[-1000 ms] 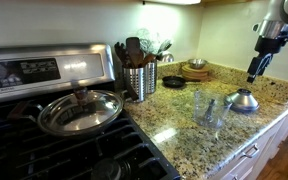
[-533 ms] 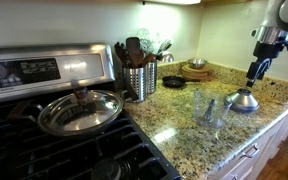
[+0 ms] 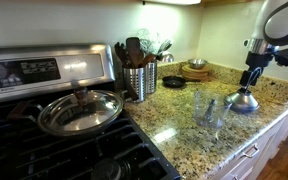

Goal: Put the grey lid on the mincer

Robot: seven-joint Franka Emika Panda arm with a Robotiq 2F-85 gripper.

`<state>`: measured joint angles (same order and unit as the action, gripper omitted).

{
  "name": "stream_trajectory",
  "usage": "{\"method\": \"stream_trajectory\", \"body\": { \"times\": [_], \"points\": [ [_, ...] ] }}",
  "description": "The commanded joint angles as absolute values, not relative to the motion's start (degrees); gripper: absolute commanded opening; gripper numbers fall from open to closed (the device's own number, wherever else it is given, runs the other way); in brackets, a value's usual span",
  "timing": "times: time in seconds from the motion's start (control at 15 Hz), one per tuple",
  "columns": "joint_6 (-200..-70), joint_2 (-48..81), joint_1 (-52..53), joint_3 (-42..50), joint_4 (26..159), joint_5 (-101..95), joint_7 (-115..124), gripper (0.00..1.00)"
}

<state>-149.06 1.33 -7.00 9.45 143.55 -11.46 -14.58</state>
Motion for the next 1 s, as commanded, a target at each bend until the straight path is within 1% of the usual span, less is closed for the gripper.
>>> {"method": "stream_trajectory", "body": {
  "times": [0.0, 0.6, 0.67, 0.73, 0.87, 0.93],
  "points": [
    [-150.5, 4.5, -8.0, 9.3, 141.3, -10.6, -14.4, 1.00],
    [-151.0, 8.6, -8.9, 9.0, 138.7, -8.5, -15.4, 1.00],
    [-151.0, 8.8, -9.0, 9.0, 138.5, -8.1, -15.5, 0.91],
    [-151.1, 9.0, -9.0, 9.0, 138.3, -7.9, -15.5, 0.74],
    [-151.2, 9.3, -9.1, 9.0, 138.2, -7.5, -15.6, 0.60],
    [-151.1, 9.2, -9.1, 9.0, 138.1, -7.4, -15.6, 0.59]
  ]
}}
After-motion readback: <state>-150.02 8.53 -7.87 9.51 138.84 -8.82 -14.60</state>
